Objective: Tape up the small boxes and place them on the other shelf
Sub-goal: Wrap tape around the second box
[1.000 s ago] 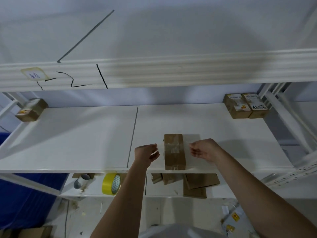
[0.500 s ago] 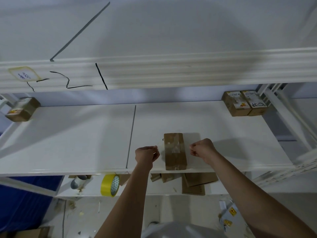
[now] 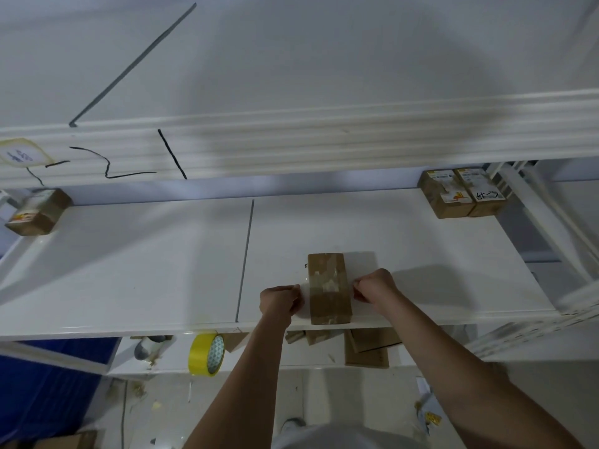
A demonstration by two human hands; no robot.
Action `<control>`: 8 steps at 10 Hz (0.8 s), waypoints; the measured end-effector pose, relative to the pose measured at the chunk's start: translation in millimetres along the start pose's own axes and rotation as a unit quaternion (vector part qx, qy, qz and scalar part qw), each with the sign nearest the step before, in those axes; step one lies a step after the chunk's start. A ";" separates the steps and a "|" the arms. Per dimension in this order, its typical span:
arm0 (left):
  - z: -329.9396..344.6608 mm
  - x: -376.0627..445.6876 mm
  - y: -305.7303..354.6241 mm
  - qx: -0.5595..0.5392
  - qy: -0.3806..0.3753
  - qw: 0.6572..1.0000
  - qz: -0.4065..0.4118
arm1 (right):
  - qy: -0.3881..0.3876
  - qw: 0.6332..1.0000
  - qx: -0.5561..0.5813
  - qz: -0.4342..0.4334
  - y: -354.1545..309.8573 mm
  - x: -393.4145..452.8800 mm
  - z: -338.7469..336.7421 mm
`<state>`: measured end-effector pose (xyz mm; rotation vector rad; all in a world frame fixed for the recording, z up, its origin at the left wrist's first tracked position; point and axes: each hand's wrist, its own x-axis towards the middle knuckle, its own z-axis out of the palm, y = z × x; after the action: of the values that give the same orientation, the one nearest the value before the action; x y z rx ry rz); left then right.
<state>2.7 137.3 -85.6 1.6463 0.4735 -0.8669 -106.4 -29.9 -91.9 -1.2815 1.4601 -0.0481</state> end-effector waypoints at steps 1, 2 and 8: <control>3.0 6.6 -4.3 0.004 -0.023 1.000 -0.016 | -0.035 0.999 0.033 0.025 3.1 -1.0 0.5; 1.6 -1.8 -4.6 0.000 -0.069 0.997 -0.023 | -0.059 0.995 0.067 0.051 7.1 2.5 -0.3; 24.4 0.9 -22.3 0.141 0.049 0.983 0.107 | -0.080 0.982 0.128 0.109 24.7 29.1 7.8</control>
<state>-19.5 119.7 -102.5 1.9657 0.2417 -0.7183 -110.2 -35.6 -130.2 -0.8922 1.3970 0.0125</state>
